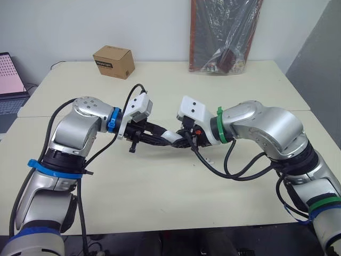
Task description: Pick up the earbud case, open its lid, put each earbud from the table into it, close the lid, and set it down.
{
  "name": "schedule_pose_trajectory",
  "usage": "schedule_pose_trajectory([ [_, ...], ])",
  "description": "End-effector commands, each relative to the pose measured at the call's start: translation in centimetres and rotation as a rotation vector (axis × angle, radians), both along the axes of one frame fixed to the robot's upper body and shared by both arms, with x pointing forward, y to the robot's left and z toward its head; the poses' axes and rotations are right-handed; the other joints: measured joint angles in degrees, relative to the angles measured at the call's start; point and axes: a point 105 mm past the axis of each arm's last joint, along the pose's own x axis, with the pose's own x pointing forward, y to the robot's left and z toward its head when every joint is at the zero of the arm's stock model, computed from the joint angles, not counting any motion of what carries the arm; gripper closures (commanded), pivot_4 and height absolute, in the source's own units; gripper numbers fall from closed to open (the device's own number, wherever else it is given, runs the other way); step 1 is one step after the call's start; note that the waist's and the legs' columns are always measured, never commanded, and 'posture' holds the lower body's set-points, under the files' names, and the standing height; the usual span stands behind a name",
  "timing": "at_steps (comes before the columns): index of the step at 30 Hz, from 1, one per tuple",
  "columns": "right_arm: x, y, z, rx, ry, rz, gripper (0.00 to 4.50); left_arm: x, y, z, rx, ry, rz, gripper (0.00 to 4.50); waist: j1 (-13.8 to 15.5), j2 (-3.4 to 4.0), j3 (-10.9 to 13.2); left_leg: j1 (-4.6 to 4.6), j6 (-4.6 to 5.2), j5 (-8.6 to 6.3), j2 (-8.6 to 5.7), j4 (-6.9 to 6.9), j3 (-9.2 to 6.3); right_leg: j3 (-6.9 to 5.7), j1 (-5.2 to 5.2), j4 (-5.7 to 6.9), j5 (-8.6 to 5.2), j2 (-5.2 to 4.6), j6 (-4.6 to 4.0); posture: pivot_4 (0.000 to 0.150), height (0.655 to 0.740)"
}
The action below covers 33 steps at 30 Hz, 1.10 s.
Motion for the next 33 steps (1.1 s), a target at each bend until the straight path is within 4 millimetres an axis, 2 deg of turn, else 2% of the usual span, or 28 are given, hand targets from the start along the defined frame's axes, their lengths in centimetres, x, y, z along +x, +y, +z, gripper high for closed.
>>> schedule_pose_trajectory([
  [1,-0.5,1.1,2.6,0.06,-0.089,0.045,3.72,0.1,-0.5,0.5,-0.014,-0.016,-0.001,3.64,0.0,0.0,0.0,0.0,0.0,0.0,0.0,0.0,0.0,0.0,0.0,0.0,0.0,0.0,0.0,0.15,0.74],
  [7,-0.5,1.1,2.5,0.061,-0.088,0.047,3.72,0.0,-0.6,0.7,-0.023,-0.024,-0.01,3.64,-0.01,0.0,0.0,0.0,0.0,0.0,0.0,0.0,-0.01,-0.01,0.0,0.0,0.0,0.0,0.0,0.15,0.74],
  [9,-0.9,1.0,2.3,0.059,-0.071,0.07,3.0,0.1,-0.6,0.8,-0.033,-0.04,-0.002,3.64,0.0,0.0,0.0,0.0,0.0,0.0,0.0,0.0,-0.01,-0.01,0.0,0.0,0.0,0.0,0.0,0.15,0.74],
  [13,-1.0,0.1,2.2,0.046,-0.112,0.079,1.83,0.4,-0.3,1.3,-0.098,-0.05,0.031,3.64,0.0,0.0,0.0,-0.01,0.0,0.0,0.0,0.01,-0.01,-0.01,0.0,0.01,0.0,0.0,0.0,0.15,0.74],
  [19,-1.7,-1.9,2.3,0.099,-0.096,0.065,1.83,0.6,0.9,1.2,-0.21,-0.005,0.102,3.64,0.07,0.0,0.0,0.0,0.0,0.0,-0.01,0.01,-0.01,-0.02,0.01,0.0,0.01,-0.03,0.0,0.15,0.74],
  [24,-1.7,-3.3,1.7,0.24,-0.121,-0.033,1.83,0.5,2.2,-1.7,-0.34,-0.002,0.152,3.64,0.06,0.0,-0.01,0.12,0.0,0.0,-0.01,-0.02,0.0,0.01,0.11,0.01,0.01,-0.04,-0.01,0.15,0.74],
  [30,-1.8,-3.1,0.4,0.343,-0.138,-0.093,1.83,0.6,1.9,-3.8,-0.51,-0.042,0.212,3.64,0.21,-0.01,-0.02,0.07,-0.01,0.01,-0.02,0.1,-0.02,-0.01,0.13,0.03,0.03,-0.05,0.02,0.15,0.74],
  [33,-1.1,-3.1,0.1,0.365,-0.157,-0.139,1.83,0.6,1.6,-4.2,-0.558,-0.037,0.218,3.64,0.19,-0.02,-0.02,0.16,-0.01,0.01,-0.03,0.1,0.0,0.01,0.2,0.03,0.04,-0.05,0.03,0.15,0.74],
])
